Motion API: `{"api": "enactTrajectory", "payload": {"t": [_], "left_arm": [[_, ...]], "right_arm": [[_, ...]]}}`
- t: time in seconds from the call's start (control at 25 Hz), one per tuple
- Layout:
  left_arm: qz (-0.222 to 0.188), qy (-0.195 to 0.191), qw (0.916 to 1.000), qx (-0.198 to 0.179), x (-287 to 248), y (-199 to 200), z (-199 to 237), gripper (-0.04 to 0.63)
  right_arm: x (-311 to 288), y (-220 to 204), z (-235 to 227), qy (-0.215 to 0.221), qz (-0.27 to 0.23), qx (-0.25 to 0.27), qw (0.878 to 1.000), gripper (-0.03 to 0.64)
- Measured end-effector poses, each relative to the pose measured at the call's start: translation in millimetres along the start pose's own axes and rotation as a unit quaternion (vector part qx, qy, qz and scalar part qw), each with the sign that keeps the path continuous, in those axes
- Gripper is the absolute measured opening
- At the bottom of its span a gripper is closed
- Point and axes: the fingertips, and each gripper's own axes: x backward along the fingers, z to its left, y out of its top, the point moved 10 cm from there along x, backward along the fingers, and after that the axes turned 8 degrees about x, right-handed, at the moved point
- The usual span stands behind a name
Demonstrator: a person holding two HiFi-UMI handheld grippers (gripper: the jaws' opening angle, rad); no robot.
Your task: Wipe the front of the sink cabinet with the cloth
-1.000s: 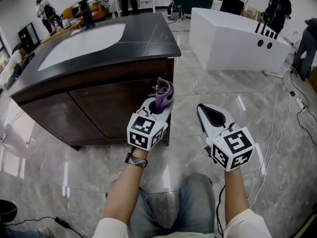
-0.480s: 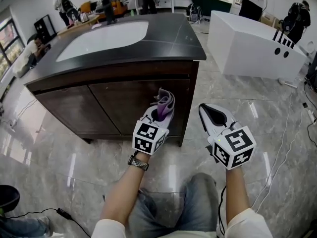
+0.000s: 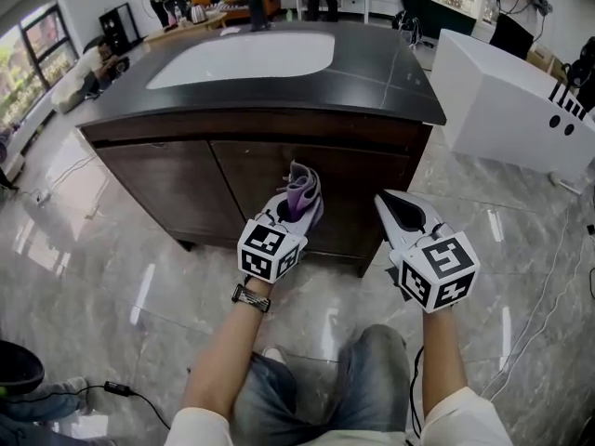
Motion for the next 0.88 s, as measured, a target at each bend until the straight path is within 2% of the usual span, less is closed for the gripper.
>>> {"api": "enactTrajectory", "payload": {"t": [0.24,0.4,0.6,0.88], "left_arm": [[-0.002,0.029,0.9995,0.008,26,-4,31,0.052],[0.002,0.043,0.9991,-0.003,40,-9,49,0.052],[0.001,0.073,0.997,0.028,57,-15,75,0.052],[-0.015,0.073,0.9971,0.016,69,-28,94,0.052]], "right_arm": [[-24,-1,15,0.024,-0.002,-0.005,1.0,0.006],[-34,-4,20,0.033,-0.003,-0.009,0.999,0.006],[-41,-10,23,0.038,0.001,-0.012,0.999,0.006],[-46,-16,25,0.041,0.006,-0.015,0.999,0.006]]}}
